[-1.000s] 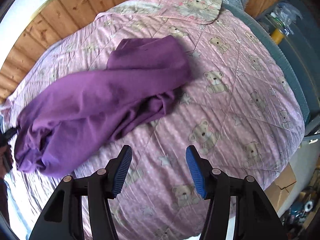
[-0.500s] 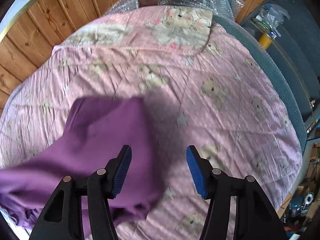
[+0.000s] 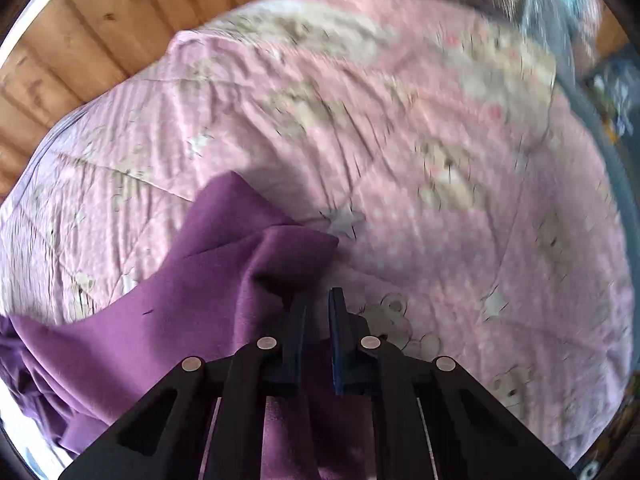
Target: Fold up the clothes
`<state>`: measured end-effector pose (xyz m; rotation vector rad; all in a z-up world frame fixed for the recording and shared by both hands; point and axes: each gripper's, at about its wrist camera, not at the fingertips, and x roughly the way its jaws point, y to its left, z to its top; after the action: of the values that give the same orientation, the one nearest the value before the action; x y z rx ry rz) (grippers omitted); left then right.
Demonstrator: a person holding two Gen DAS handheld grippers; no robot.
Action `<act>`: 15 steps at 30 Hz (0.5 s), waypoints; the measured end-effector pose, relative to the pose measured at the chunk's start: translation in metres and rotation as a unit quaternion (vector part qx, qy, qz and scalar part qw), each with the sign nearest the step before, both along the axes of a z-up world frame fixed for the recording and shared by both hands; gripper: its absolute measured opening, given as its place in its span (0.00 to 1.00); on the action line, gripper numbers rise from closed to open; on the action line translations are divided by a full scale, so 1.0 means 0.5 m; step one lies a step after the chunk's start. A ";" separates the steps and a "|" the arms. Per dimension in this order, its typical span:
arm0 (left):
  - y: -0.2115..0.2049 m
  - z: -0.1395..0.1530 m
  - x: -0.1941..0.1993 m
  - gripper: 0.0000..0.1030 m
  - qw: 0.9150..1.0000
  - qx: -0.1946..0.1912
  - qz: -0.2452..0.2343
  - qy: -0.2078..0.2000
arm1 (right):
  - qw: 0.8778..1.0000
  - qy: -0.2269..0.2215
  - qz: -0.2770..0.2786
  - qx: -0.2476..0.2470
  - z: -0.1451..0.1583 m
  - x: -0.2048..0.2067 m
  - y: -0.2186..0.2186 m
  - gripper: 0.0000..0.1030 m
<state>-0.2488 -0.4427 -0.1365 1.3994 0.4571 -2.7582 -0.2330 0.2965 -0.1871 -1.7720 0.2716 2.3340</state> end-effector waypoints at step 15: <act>-0.060 0.018 0.042 0.20 0.995 0.061 0.071 0.035 | 0.999 0.043 0.014 -0.007 0.028 0.036 -0.054 0.08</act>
<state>-0.2278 -0.4726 -0.1277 1.2409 0.7114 -2.7115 -0.2151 0.2695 -0.1729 -1.6948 0.2790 2.4389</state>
